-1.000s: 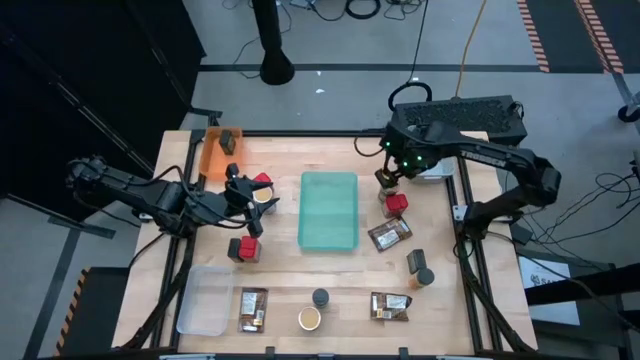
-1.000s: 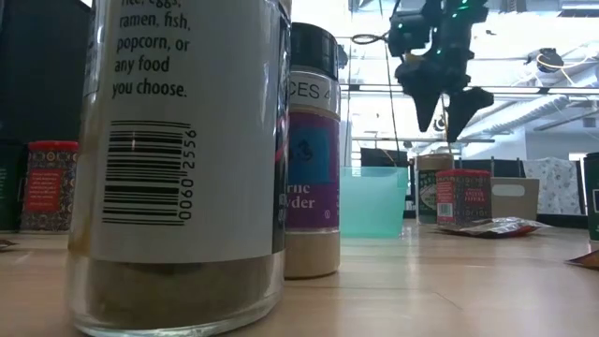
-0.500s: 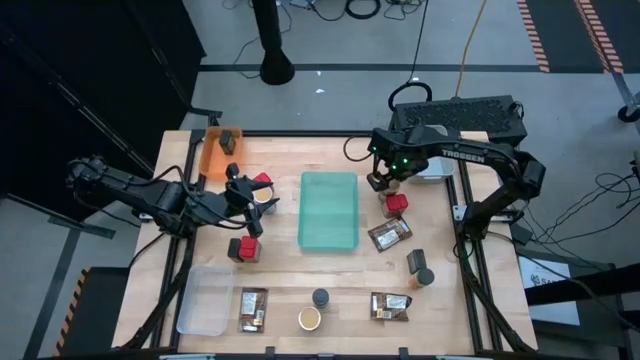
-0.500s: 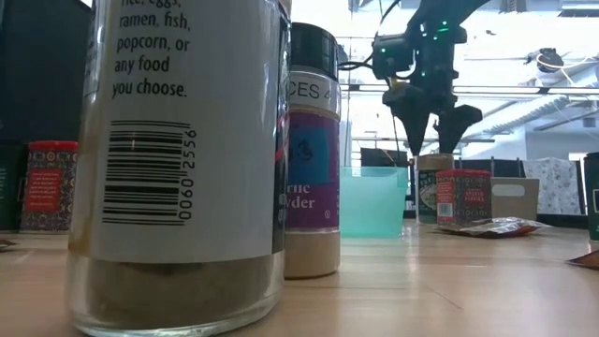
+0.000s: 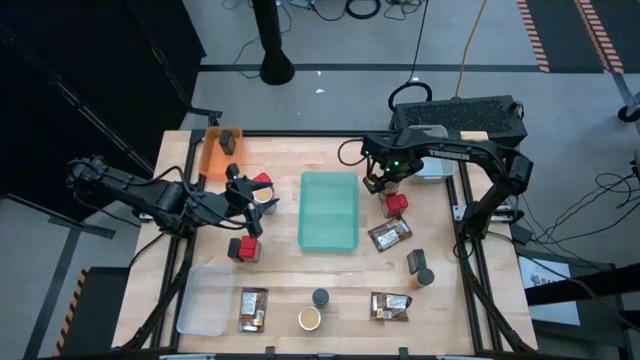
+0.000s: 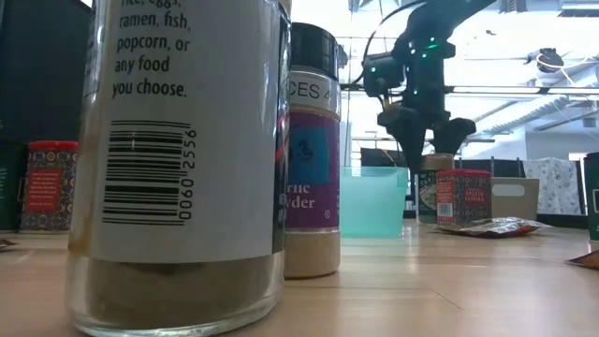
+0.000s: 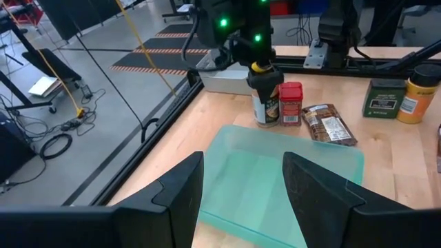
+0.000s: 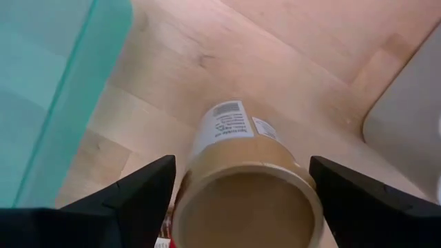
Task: Sort spices by type
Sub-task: Put the top right brown seasoning bottle into the green bin
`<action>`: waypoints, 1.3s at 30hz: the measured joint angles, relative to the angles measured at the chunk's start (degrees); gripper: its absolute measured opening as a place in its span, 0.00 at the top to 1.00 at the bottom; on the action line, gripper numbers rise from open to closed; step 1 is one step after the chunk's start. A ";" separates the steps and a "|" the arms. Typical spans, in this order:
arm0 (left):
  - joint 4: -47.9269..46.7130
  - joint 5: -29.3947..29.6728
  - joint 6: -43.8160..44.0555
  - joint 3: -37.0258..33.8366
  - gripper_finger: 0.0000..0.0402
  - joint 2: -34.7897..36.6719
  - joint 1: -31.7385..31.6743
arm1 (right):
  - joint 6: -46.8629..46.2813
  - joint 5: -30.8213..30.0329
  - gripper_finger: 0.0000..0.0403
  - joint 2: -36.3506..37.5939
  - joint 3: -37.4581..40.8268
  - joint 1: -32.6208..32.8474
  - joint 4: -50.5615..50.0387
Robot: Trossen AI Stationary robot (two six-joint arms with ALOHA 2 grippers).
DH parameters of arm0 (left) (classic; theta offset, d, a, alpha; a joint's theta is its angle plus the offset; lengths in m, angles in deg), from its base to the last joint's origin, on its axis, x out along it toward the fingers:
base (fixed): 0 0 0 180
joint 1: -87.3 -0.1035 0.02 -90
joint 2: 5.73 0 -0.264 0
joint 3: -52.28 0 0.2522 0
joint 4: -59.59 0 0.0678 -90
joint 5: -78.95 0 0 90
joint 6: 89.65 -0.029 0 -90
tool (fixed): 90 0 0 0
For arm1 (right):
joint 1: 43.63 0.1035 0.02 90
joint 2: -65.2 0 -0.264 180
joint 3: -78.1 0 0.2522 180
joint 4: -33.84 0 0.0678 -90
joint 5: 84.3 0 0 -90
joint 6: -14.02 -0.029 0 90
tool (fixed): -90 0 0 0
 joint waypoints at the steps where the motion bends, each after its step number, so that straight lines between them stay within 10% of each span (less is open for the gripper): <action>1: 0.02 0.00 0.02 0.00 0.50 0.02 0.00 | 0.13 0.05 0.21 -0.39 0.00 0.00 0.01; 9: -0.02 0.00 0.00 0.00 0.50 0.01 0.00 | -0.60 0.11 0.39 -0.32 0.00 0.00 -0.19; 19: -0.02 -0.01 0.00 0.00 0.50 0.01 0.00 | 0.24 -0.39 0.40 -0.18 -2.78 0.00 -3.02; 39: 0.07 7.46 -5.65 2.73 0.50 1.30 -0.02 | 17.05 -3.20 0.40 -13.83 -46.98 8.64 -20.18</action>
